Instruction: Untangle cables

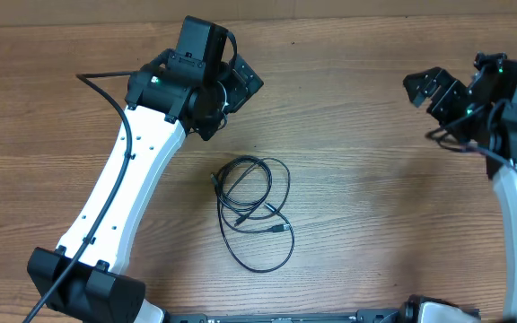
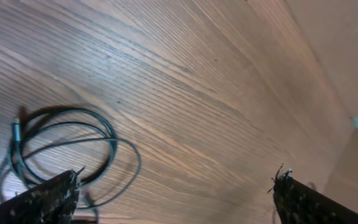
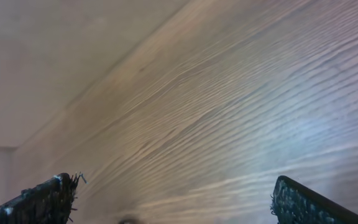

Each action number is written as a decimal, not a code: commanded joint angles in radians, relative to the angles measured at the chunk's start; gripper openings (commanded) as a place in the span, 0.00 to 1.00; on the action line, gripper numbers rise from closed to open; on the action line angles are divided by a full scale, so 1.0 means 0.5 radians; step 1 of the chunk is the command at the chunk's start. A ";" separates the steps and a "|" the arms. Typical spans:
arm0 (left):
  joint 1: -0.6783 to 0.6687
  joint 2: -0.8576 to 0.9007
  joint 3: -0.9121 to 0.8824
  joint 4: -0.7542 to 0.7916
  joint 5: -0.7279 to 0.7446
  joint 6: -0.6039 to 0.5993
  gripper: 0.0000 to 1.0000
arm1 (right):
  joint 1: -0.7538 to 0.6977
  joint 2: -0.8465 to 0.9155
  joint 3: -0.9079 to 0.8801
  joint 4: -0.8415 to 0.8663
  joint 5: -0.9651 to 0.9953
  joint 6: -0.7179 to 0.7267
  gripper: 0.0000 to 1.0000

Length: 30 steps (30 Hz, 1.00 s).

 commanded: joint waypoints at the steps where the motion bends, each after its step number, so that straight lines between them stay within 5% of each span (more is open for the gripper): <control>1: -0.011 -0.008 -0.004 -0.009 -0.043 0.439 1.00 | 0.035 -0.151 0.011 -0.054 -0.011 0.023 1.00; 6: -0.010 -0.008 -0.004 -0.171 -0.056 0.906 0.99 | 0.068 -0.143 0.007 -0.175 -0.185 0.014 1.00; 12: -0.005 -0.084 -0.004 -0.449 -0.311 1.014 0.99 | 0.240 -0.021 -0.039 -0.308 -0.309 -0.304 1.00; 25: -0.004 -0.484 -0.005 -0.813 -0.682 0.816 1.00 | 0.603 0.362 -0.168 -0.232 -0.036 -0.320 1.00; 30: -0.005 -0.505 -0.014 -0.938 -0.877 0.681 1.00 | 0.646 0.477 -0.190 -0.196 -0.220 -0.680 1.00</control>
